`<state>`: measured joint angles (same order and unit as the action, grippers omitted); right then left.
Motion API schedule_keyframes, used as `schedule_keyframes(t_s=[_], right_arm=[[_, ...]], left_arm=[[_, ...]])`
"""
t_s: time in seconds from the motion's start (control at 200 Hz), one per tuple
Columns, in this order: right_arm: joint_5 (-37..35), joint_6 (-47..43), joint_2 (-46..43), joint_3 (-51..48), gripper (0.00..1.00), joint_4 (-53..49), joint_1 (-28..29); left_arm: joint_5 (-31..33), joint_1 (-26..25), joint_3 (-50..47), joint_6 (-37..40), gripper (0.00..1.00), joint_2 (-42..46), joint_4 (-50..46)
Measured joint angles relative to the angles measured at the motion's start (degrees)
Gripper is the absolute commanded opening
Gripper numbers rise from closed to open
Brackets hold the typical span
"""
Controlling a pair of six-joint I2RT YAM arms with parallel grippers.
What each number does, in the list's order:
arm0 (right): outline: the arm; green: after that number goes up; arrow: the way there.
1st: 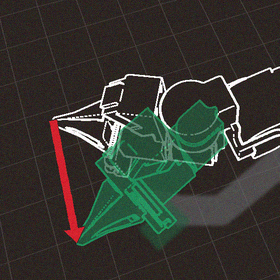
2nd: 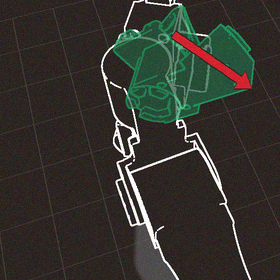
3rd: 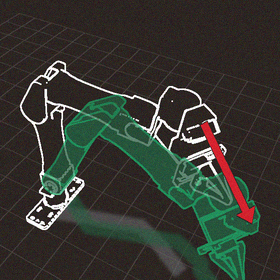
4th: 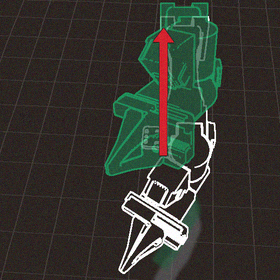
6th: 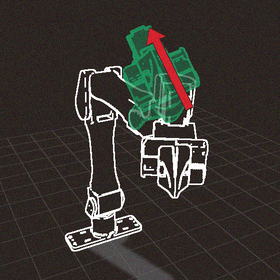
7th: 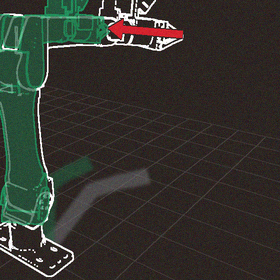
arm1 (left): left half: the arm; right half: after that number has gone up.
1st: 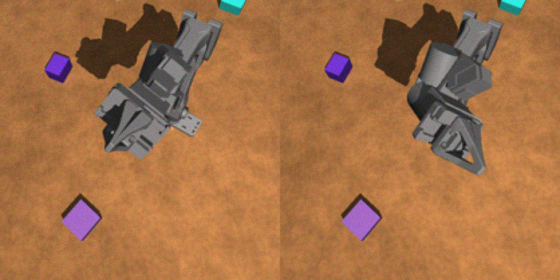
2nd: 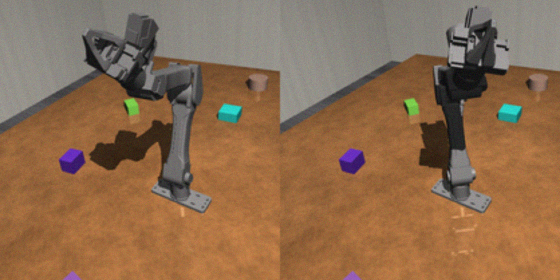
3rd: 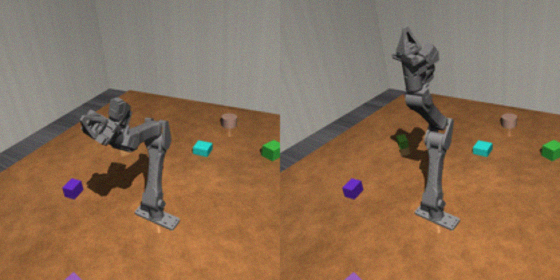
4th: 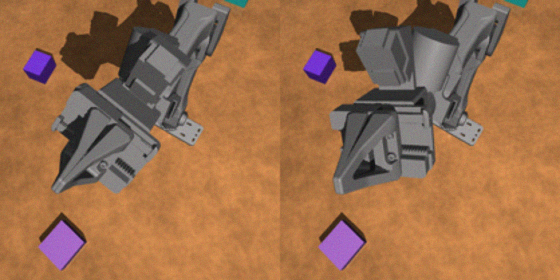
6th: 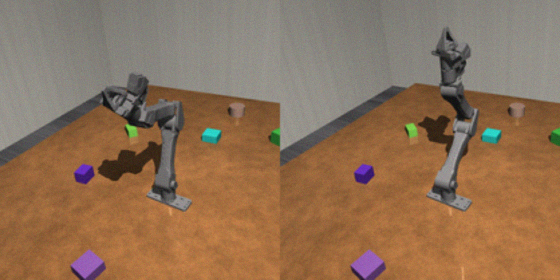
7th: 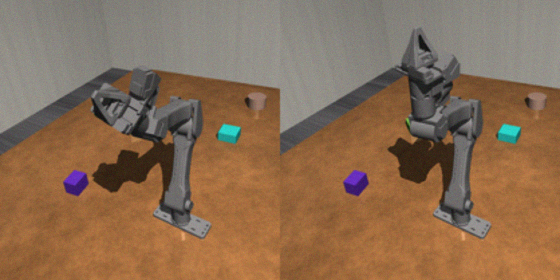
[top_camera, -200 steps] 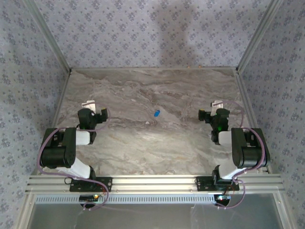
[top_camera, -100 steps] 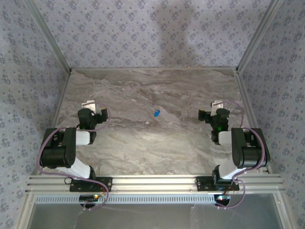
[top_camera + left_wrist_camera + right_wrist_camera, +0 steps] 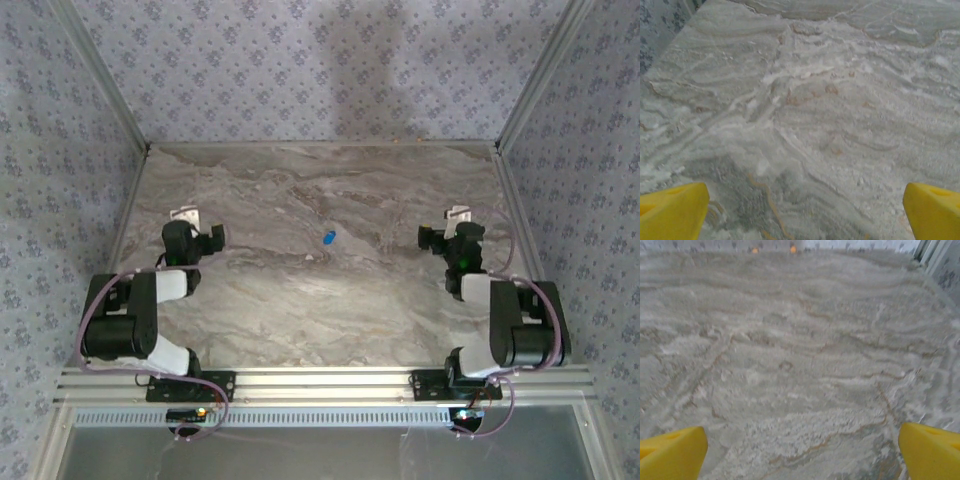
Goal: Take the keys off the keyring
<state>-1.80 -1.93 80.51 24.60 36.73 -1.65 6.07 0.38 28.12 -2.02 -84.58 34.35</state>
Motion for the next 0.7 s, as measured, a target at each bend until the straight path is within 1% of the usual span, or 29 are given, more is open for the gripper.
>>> schedule_keyframes(t_s=[0.095,0.185,0.255,0.32,0.4,0.46,0.52,0.595,0.7], right_arm=[[-0.3,1.2,-4.3,2.6,1.0,-4.5,0.0],[-0.3,4.3,-8.3,5.2,1.0,-9.3,-0.1],[0.3,9.2,-11.1,7.6,1.0,-13.7,-0.6],[0.1,17.2,-12.9,11.0,1.0,-19.9,-1.4],[3.7,24.2,-13.0,14.9,0.98,-25.1,-3.7],[6.0,27.2,-12.5,16.9,0.93,-28.1,-4.5],[7.5,28.8,-11.8,18.5,0.88,-31.3,-3.6],[9.0,29.2,-10.4,21.0,0.82,-36.1,-0.7],[10.1,27.7,-6.8,26.2,0.67,-42.5,4.8]], left_arm=[[0.9,0.0,4.2,-1.0,0.99,3.0,-5.3],[1.9,0.1,6.8,-4.5,0.99,6.7,-10.2],[2.0,0.6,8.7,-10.1,0.99,9.5,-14.6],[2.3,1.7,11.3,-17.9,0.99,11.2,-20.0],[0.5,3.5,13.6,-26.2,0.99,12.3,-24.4],[-1.8,4.4,14.4,-31.1,0.99,12.8,-27.4],[-4.9,4.4,14.7,-35.0,0.98,13.3,-30.8],[-8.9,3.4,14.8,-38.3,0.94,14.0,-35.7],[-13.3,-0.1,14.7,-40.2,0.9,15.7,-41.8]])
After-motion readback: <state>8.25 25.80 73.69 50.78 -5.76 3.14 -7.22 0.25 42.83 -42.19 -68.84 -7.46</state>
